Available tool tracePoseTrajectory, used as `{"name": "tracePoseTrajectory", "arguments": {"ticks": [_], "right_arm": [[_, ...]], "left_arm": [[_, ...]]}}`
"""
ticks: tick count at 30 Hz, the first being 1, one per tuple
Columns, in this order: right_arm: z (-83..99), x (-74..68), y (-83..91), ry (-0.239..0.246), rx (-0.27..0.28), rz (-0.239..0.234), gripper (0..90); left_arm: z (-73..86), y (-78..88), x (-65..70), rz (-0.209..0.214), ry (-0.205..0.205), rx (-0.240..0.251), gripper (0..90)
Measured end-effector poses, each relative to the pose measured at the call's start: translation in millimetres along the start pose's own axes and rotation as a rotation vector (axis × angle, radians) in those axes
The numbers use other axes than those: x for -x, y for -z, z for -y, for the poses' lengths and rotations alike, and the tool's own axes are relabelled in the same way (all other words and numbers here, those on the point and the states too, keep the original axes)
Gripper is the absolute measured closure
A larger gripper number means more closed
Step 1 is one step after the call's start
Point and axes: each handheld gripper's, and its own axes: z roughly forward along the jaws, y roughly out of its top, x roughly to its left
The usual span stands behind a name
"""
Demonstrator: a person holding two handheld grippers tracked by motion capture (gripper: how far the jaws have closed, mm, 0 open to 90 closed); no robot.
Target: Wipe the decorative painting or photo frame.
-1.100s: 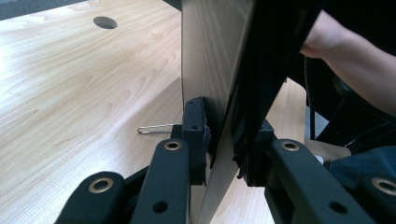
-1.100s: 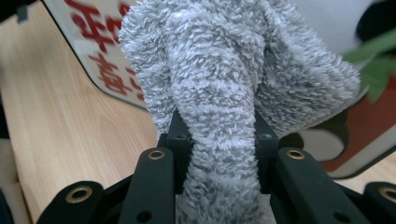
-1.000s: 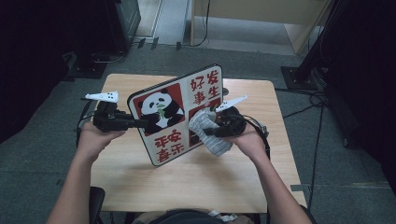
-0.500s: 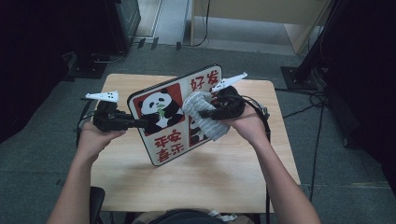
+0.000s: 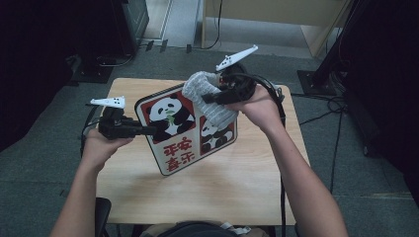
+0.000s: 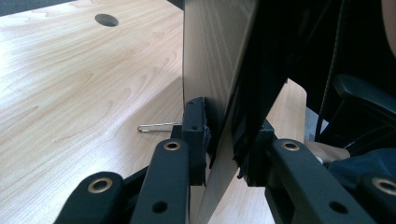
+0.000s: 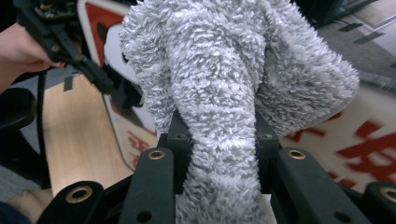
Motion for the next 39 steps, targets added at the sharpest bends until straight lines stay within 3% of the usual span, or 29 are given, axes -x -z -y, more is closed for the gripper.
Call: {"name": "tracePoseTrajectory", "arguments": {"ticks": [7,14,26,39], "right_arm": [[-31.3,0.5,6.1,0.025,0.016,0.037,69.1],[-42.7,7.9,-5.1,0.009,0.008,0.041,69.1],[-34.1,8.7,-16.4,0.009,-0.033,0.028,69.1],[-18.3,6.9,-21.6,0.008,-0.016,0.013,69.2]], "left_arm": [[0.1,0.1,-0.2,0.001,-0.003,0.000,75.6],[0.1,0.4,-0.7,0.001,-0.002,-0.002,75.7],[0.4,0.7,-0.7,0.007,-0.008,-0.004,75.7],[0.7,0.8,-1.0,0.012,-0.009,-0.003,75.7]]}}
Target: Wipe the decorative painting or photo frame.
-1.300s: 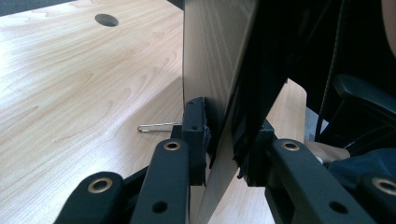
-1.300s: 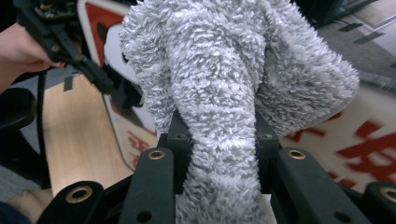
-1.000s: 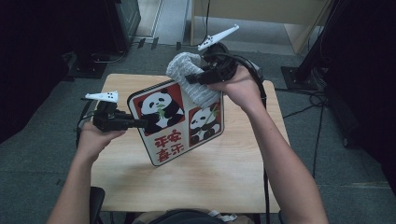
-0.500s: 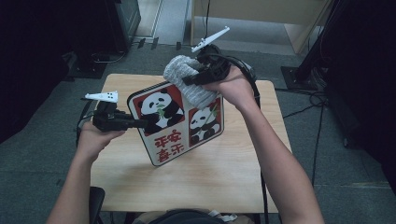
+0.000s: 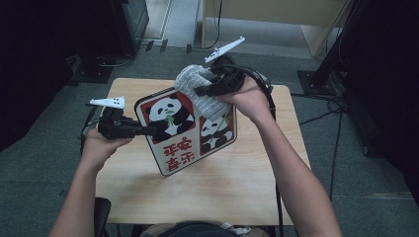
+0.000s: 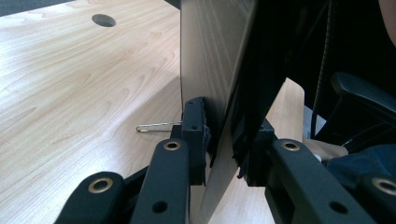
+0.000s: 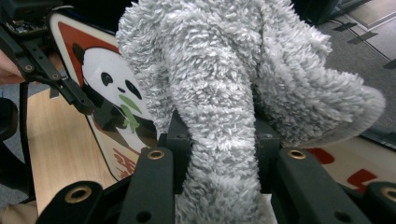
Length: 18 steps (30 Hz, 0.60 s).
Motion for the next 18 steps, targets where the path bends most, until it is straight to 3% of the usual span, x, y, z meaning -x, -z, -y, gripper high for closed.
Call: {"name": "tracePoseTrajectory", "arguments": {"ticks": [18], "right_arm": [[25.6,-0.9,-10.8,-0.011,0.009,-0.011,69.0]], "left_arm": [[0.3,0.3,-0.1,0.003,-0.001,-0.001,75.7]]}}
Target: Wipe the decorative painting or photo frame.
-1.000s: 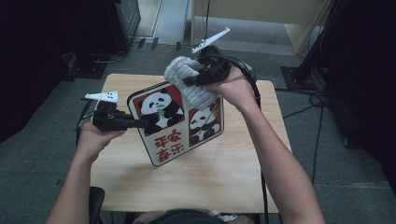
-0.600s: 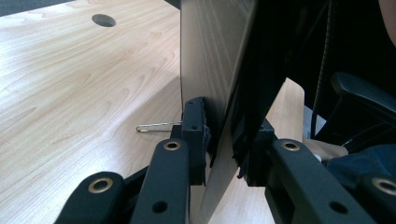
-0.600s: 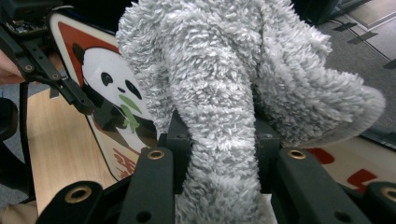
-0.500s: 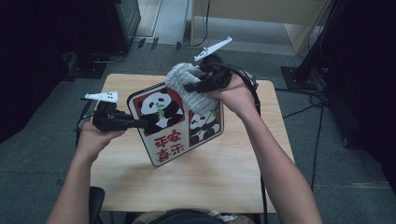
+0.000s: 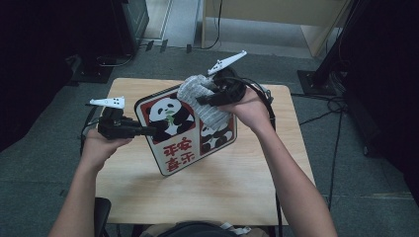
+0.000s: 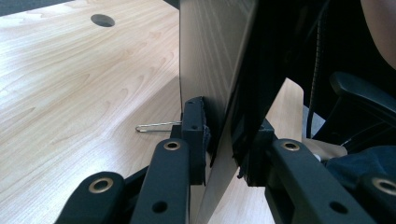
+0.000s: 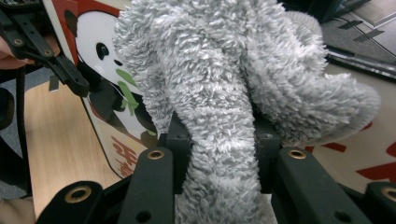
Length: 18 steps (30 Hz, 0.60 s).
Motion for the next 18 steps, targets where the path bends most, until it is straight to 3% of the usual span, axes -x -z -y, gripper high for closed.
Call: {"name": "tracePoseTrajectory", "arguments": {"ticks": [4,18], "right_arm": [[4.5,0.6,-2.5,0.013,0.005,0.004,68.9],[19.3,2.0,-10.9,-0.009,0.009,-0.003,68.8]], "left_arm": [[0.2,0.0,-0.4,0.001,0.000,0.002,75.7],[0.5,0.4,-0.8,0.004,0.001,-0.001,75.4]]}}
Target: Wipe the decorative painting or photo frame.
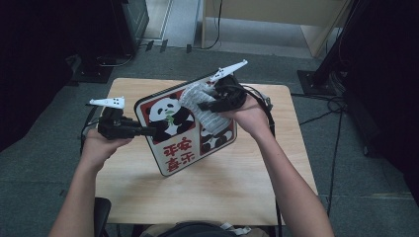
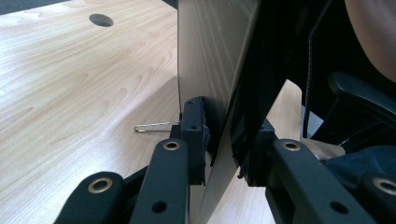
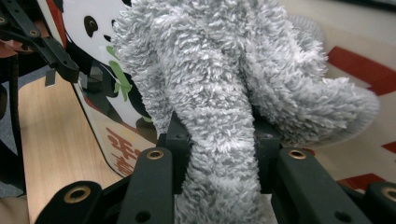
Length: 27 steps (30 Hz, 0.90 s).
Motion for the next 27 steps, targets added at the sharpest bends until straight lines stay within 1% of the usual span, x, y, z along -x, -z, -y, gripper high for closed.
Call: {"name": "tracePoseTrajectory", "arguments": {"ticks": [2,3,6,11,13,18,27], "right_arm": [[1.0,-0.7,-0.5,-0.006,0.000,0.001,68.9],[1.6,-0.4,-0.8,-0.001,0.005,0.002,68.9],[2.6,-0.4,-1.7,-0.005,0.007,0.002,68.9],[7.2,-0.9,-5.7,-0.005,0.001,0.002,68.8],[9.9,-0.8,-7.2,-0.013,0.000,0.000,68.8],[15.3,-1.0,-9.4,-0.009,0.002,0.002,68.8],[27.1,-1.3,-14.5,-0.027,-0.012,-0.006,68.6]], "left_arm": [[0.0,0.1,0.0,-0.001,-0.001,0.000,75.4],[0.0,0.0,0.1,-0.002,-0.003,0.000,75.4],[-0.1,0.2,1.3,-0.011,-0.016,-0.003,75.7],[0.0,0.7,0.8,-0.011,-0.010,-0.004,75.7],[0.0,0.7,0.7,-0.010,-0.010,-0.004,75.7],[0.0,0.5,0.9,-0.010,-0.013,-0.003,75.6],[-0.2,0.2,1.3,-0.010,-0.016,-0.004,75.6]]}}
